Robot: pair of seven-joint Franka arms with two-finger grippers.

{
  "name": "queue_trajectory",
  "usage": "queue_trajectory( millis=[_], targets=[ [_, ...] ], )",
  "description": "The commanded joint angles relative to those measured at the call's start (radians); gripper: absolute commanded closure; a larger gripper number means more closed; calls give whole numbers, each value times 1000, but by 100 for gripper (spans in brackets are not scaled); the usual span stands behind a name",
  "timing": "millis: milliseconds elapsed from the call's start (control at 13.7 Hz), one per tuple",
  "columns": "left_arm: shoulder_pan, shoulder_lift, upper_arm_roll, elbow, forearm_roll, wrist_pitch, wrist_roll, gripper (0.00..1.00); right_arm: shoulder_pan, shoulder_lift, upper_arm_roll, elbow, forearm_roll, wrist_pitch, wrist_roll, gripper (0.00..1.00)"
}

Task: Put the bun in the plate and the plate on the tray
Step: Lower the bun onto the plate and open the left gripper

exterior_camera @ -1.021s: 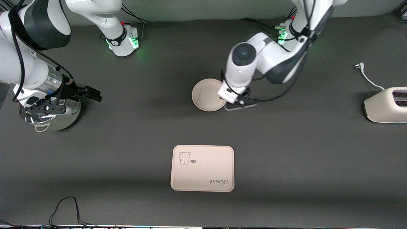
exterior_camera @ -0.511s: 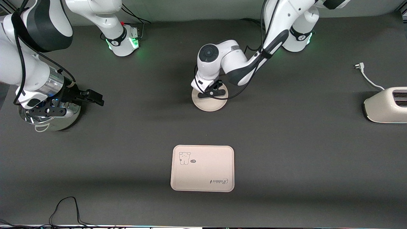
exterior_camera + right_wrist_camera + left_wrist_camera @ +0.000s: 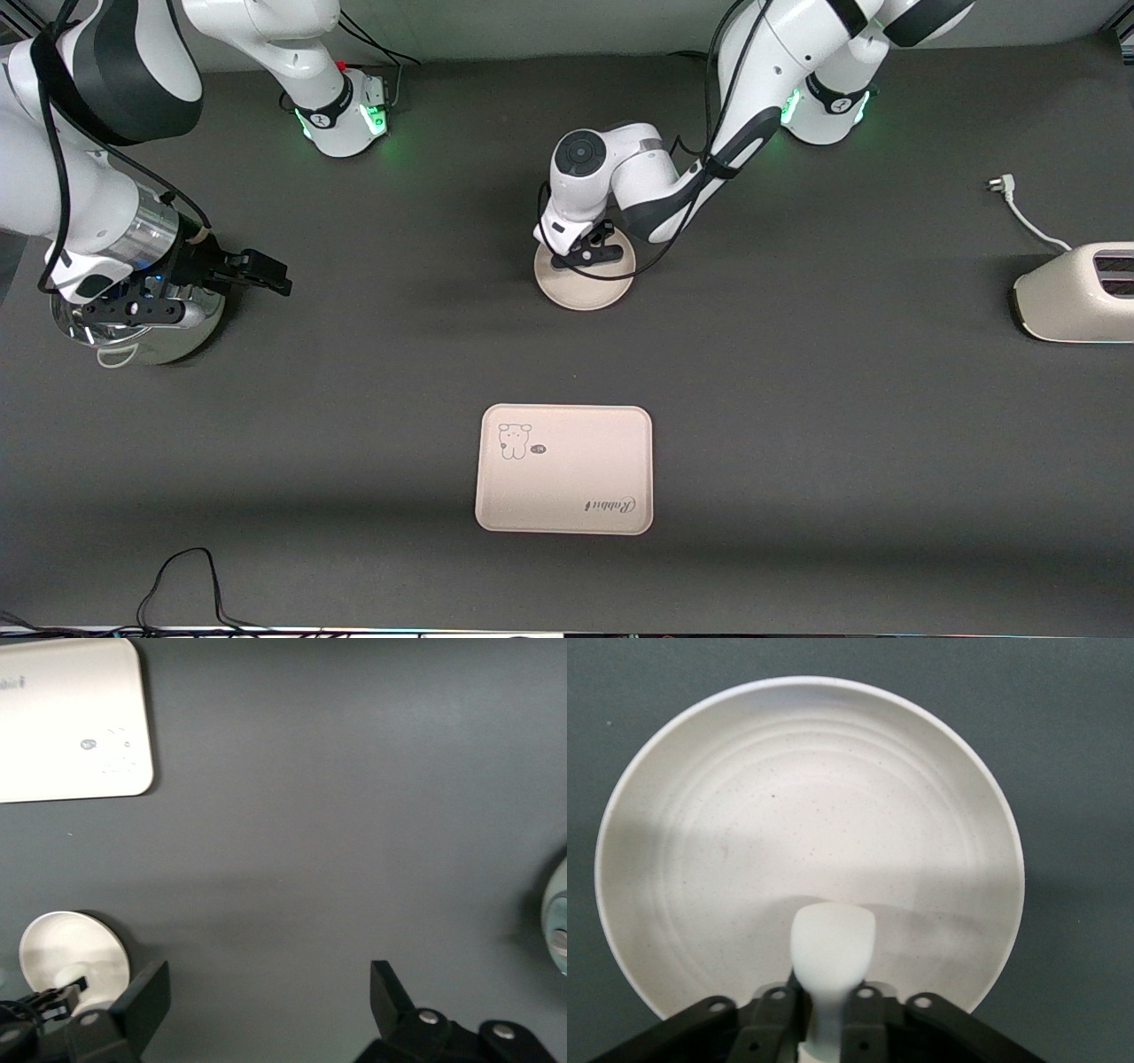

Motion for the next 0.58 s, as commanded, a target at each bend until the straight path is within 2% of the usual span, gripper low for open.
queue_trajectory(
  millis=[0, 511],
  targets=[
    [-8, -17, 14, -11, 21, 6, -34, 0, 8, 4, -4, -5, 30, 23, 25, 0],
    [-5, -23, 14, -9, 21, 3, -33, 0, 30, 26, 0, -5, 30, 59, 61, 0]
  ],
)
